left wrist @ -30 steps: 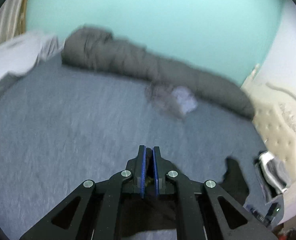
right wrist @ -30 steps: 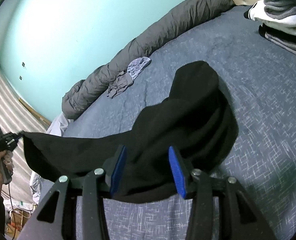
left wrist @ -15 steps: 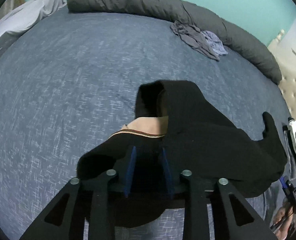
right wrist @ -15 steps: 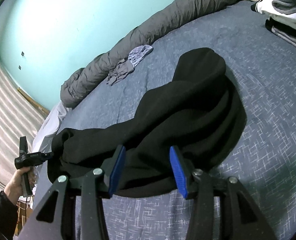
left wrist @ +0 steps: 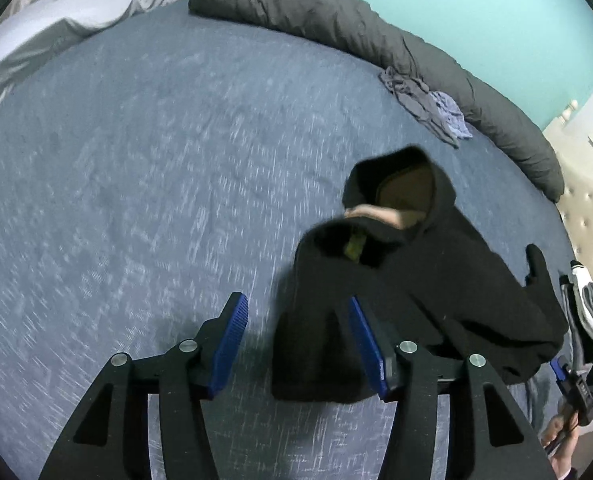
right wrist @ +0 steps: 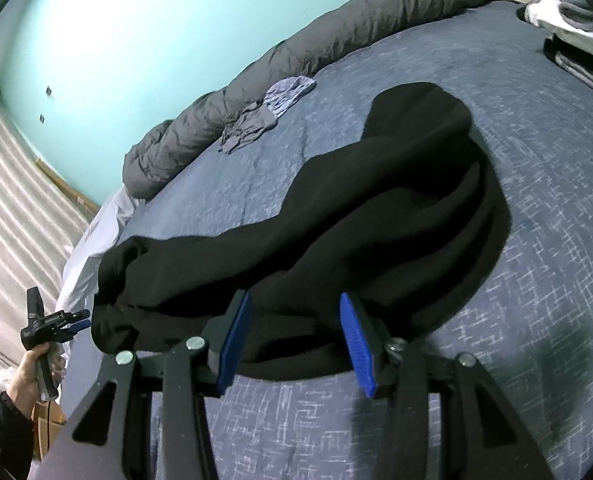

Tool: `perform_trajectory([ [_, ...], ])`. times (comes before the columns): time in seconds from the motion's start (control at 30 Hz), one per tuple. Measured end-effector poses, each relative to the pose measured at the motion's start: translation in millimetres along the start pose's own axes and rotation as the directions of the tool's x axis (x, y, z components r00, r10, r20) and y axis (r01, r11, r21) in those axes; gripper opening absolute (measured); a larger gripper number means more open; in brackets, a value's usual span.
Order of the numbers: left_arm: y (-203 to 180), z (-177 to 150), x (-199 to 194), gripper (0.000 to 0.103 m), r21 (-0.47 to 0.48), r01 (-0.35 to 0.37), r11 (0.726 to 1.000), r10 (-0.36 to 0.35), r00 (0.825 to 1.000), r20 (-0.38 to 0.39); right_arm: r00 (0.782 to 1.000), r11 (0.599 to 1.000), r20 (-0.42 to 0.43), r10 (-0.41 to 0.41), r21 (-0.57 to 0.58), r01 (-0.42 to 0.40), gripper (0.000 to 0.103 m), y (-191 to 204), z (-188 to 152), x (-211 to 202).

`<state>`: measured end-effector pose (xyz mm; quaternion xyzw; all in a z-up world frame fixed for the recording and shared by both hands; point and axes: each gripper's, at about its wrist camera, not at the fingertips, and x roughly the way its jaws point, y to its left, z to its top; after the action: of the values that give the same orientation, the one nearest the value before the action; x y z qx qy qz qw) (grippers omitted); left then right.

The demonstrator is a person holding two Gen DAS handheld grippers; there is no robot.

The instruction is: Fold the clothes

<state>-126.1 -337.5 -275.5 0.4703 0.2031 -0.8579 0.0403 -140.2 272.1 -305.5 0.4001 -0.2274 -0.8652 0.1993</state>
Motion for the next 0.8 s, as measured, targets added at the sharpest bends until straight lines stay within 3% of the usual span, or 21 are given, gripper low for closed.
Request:
perform_trajectory([
  [0.13,3.8,-8.7,3.3,0.057,0.003,0.011,1.000,-0.011,1.000,-0.002,0.998,0.997,-0.048,0.029,-0.065,-0.032,0.060,25.4,-0.4,14.3],
  [0.27,8.4,-15.3,5.8,0.057,0.007,0.022,1.000,-0.022,1.000,-0.008,0.993,0.981,-0.112,0.032,-0.184,-0.053,0.060,66.0,4.0,41.3],
  [0.4,13.1,-22.0,8.3,0.057,0.011,0.033,0.999,-0.033,0.999,-0.014,0.983,0.932,-0.182,0.009,-0.354,-0.074,0.062,116.9,4.0,82.2],
  [0.53,16.6,-27.8,10.4,0.057,0.019,0.044,0.999,-0.044,0.999,-0.020,0.955,0.874,-0.293,-0.045,-0.475,-0.105,0.062,149.4,-10.3,128.5],
  [0.7,13.5,-31.4,10.0,0.057,0.056,0.046,0.997,-0.044,0.999,-0.024,0.928,0.816,-0.359,-0.104,-0.564,-0.127,0.062,173.8,-31.7,171.9],
  [0.77,11.7,-31.6,9.4,0.057,0.070,0.045,0.997,-0.043,0.999,-0.023,0.923,0.787,-0.363,-0.129,-0.604,-0.128,0.059,182.9,-39.1,182.5],
  [0.8,11.0,-31.7,8.8,0.057,0.075,0.046,0.996,-0.044,0.999,-0.022,0.922,0.774,-0.360,-0.141,-0.621,-0.124,0.041,186.2,-41.6,186.5],
])
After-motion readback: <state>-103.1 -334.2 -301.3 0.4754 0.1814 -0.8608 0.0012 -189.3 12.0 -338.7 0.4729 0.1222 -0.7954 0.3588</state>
